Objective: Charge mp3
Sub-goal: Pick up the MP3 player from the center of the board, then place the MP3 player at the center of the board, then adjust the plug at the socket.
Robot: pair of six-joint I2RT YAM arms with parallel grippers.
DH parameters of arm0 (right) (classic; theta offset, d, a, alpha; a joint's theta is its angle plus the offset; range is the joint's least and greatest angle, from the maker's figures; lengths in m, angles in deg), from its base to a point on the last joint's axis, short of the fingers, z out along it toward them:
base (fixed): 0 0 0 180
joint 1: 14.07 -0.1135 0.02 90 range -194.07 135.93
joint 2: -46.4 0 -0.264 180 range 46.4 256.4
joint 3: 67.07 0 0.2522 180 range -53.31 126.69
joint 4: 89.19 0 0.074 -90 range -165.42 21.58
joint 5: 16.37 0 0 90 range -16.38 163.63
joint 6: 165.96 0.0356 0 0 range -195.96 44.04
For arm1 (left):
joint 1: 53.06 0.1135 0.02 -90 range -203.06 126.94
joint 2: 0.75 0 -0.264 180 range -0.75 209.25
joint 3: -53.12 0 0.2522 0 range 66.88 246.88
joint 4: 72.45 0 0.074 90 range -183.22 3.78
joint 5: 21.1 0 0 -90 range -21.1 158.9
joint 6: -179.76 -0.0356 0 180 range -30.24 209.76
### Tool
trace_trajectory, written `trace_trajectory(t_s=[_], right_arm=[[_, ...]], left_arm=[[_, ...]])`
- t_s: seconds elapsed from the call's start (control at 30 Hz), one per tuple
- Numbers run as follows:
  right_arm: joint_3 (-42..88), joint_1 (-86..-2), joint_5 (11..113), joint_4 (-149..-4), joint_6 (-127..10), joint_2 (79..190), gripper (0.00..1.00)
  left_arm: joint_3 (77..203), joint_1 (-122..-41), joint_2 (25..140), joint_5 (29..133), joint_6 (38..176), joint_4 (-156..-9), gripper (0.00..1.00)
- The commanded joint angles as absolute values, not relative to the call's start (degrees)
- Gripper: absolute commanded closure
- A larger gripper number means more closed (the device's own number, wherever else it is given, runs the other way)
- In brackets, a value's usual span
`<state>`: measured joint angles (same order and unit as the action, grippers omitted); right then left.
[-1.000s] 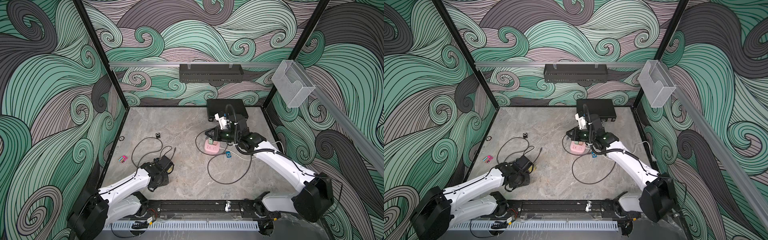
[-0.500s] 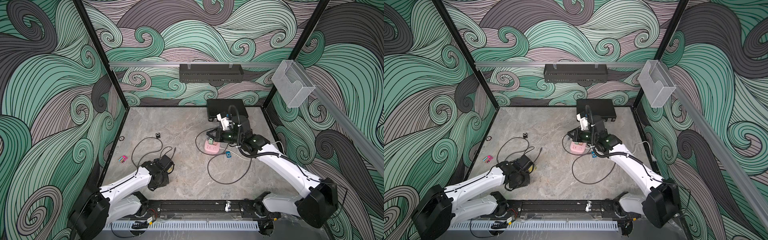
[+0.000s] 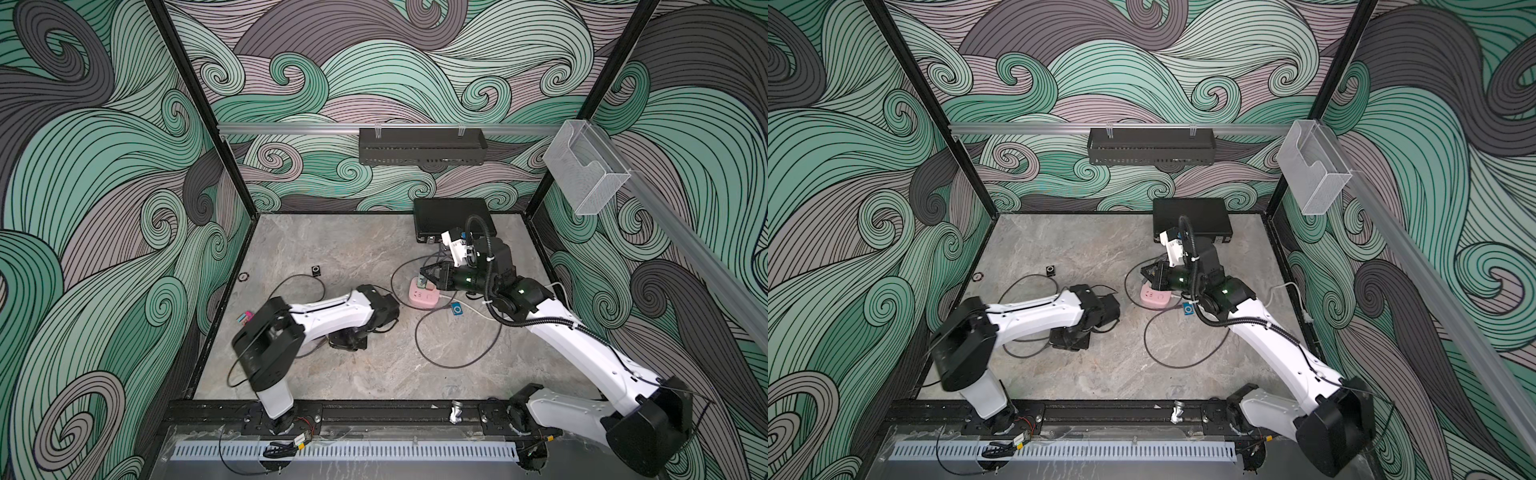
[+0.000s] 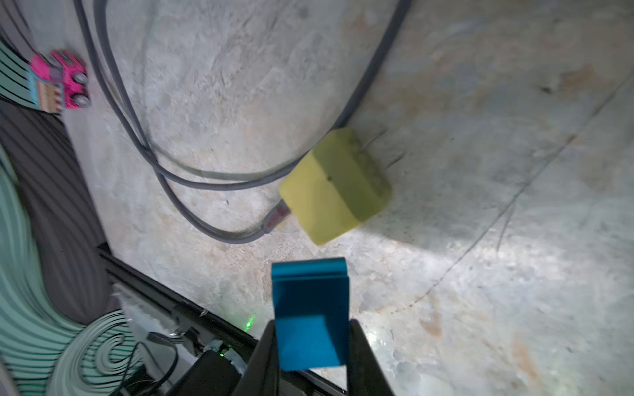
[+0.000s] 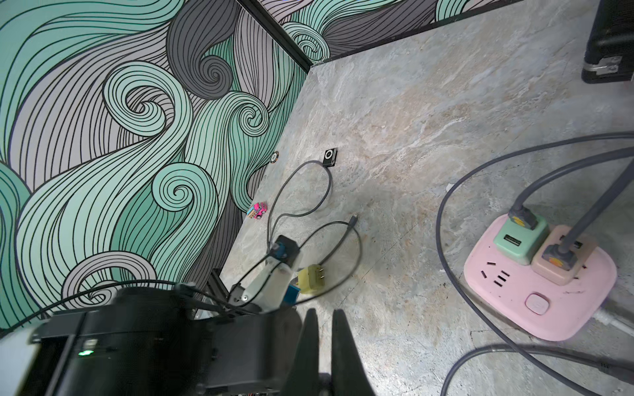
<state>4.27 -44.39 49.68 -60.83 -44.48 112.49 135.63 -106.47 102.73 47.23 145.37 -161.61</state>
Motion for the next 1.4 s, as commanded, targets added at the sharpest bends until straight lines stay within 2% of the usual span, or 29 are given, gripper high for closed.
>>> trace_trajectory(t_s=[0.0, 0.17, 0.4, 0.63, 0.77, 0.87, 1.07, 1.37], right_arm=[[3.45, -43.85, 52.54, -59.75, -46.3, 109.17, 1.0], [2.88, -42.99, 53.93, -57.33, -47.05, 105.69, 1.0], [2.33, -42.28, 54.1, -56.97, -46.71, 104.19, 1.0], [1.98, -42.26, 53.61, -57.52, -45.53, 104.24, 1.0], [2.24, -42.19, 53.41, -57.25, -45.53, 104.24, 1.0], [2.27, -42.23, 53.11, -57.32, -45.17, 104.39, 1.0], [2.33, -42.12, 52.48, -57.43, -44.58, 104.9, 1.0], [2.33, -42.22, 52.05, -58.2, -43.92, 105.82, 1.0]], left_arm=[[145.31, -110.54, 112.29, 39.26, 146.83, -176.38, 0.83], [149.4, -112.2, 117.0, 41.02, 143.71, -173.82, 0.76], [152.68, -113.15, 119.31, 38.3, 141.07, -175.93, 0.64], [156.04, -115.61, 125.75, 33.14, 141.42, -183.0, 0.62], [150.99, -114.69, 119.62, 39.2, 139.77, -172.92, 0.66], [143.56, -112.14, 112.92, 47.67, 136.64, -161.19, 0.68], [129.01, -106.01, 97.58, 62.72, 135.12, -137.71, 0.64], [122.14, -104.91, 90.21, 58.36, 121.27, -133.92, 0.62]])
